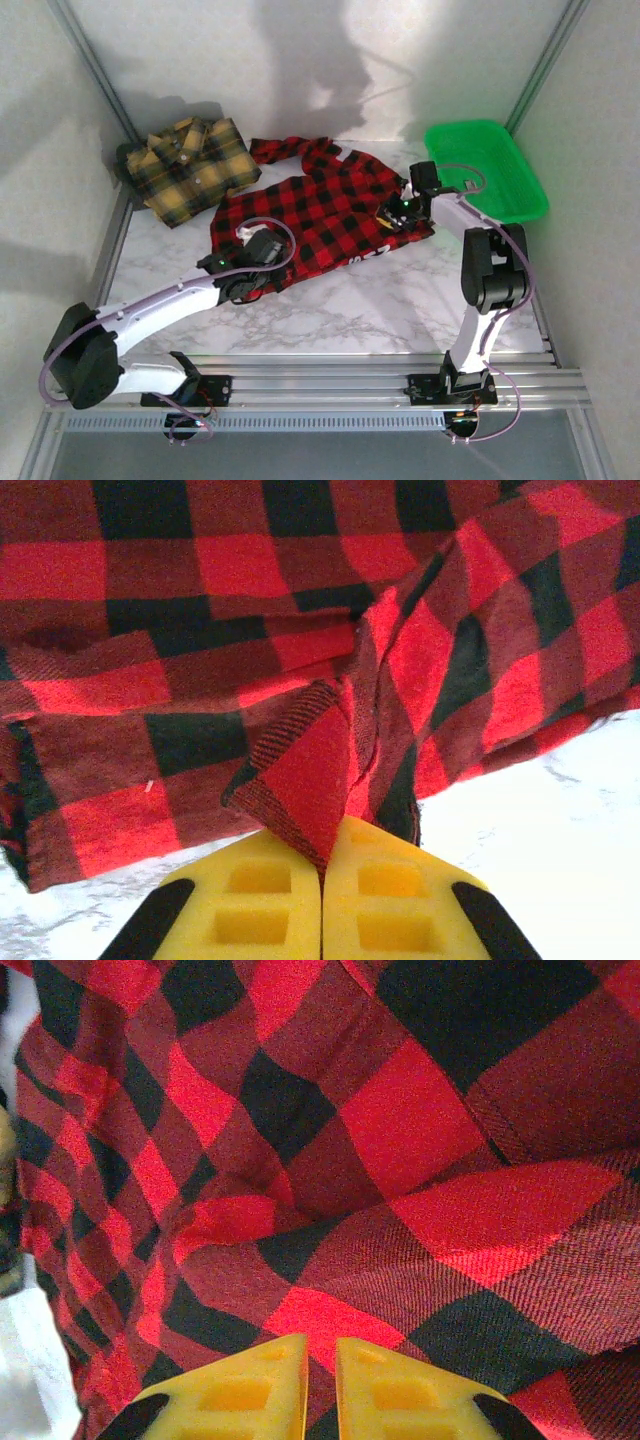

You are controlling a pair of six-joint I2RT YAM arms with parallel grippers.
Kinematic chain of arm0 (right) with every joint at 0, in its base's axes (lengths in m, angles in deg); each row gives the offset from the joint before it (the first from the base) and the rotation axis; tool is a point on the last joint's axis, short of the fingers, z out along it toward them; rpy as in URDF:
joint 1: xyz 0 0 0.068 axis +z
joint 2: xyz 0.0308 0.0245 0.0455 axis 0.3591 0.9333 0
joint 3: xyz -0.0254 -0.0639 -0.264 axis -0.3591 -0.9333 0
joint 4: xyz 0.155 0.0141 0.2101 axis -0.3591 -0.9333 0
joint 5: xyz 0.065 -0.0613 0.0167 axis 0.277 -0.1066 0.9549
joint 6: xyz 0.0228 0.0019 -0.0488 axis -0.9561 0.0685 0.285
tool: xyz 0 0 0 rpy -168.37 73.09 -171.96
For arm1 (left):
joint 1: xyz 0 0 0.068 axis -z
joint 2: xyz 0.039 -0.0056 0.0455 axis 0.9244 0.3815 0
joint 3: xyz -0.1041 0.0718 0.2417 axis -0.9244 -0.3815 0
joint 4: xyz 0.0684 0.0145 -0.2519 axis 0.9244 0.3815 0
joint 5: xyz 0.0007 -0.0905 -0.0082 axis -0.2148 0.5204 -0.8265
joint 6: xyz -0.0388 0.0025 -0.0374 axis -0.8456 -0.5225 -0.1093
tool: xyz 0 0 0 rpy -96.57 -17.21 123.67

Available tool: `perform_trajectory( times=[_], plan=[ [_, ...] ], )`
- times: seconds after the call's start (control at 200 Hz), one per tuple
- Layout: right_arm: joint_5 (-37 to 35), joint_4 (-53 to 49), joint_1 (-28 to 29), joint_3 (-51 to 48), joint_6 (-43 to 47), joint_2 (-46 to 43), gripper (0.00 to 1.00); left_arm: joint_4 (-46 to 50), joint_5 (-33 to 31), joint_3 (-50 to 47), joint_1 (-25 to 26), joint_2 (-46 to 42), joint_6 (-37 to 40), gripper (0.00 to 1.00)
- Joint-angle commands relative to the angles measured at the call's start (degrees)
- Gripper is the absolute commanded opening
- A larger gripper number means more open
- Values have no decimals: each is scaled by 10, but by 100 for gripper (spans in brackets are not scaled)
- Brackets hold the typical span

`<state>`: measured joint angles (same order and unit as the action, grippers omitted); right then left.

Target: Fold and stack the long sleeve shirts

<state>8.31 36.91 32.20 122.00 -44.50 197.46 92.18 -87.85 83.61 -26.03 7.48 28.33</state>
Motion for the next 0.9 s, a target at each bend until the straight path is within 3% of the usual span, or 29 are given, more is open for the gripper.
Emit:
perform_trajectory(
  times=[0.0, 0.776, 0.826, 0.891],
  plan=[
    [-28, -33, 12, 16, 29, 14, 16, 32, -39, 24, -6, 23, 31, 4],
    [-90, -50, 31, 12, 45, 48, 14, 65, -93, 41, -41, 108, 100, 4],
    [-87, -47, 31, 10, 43, 46, 14, 64, -96, 40, -42, 113, 102, 7],
    [-82, -47, 32, 10, 41, 43, 14, 73, -118, 43, -46, 123, 92, 27]
  ],
)
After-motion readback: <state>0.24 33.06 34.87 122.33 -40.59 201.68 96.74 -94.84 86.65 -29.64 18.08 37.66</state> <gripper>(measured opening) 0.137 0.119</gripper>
